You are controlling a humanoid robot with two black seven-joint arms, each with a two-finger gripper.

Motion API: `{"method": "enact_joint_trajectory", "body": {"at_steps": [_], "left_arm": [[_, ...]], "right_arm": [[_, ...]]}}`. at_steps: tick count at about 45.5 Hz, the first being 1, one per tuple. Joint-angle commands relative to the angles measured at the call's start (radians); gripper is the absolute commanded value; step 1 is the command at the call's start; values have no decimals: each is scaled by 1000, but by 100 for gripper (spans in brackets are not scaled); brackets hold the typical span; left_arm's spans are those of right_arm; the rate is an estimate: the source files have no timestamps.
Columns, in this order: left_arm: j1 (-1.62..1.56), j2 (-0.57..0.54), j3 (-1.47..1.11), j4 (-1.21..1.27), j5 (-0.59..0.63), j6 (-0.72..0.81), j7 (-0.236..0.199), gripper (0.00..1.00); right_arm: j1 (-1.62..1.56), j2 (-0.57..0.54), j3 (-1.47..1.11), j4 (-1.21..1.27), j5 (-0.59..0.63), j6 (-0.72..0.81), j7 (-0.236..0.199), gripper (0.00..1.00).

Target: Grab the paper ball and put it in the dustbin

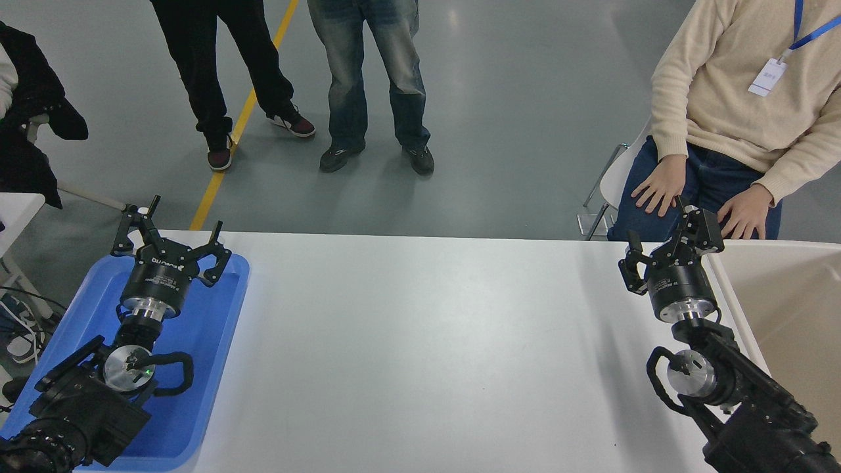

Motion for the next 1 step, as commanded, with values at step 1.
{"method": "enact_joint_trajectory", "body": {"at_steps": [1], "left_arm": [[0,0,-1,0,0,1,0,100]], "right_arm": [[0,10,-3,8,25,8,0,100]]}}
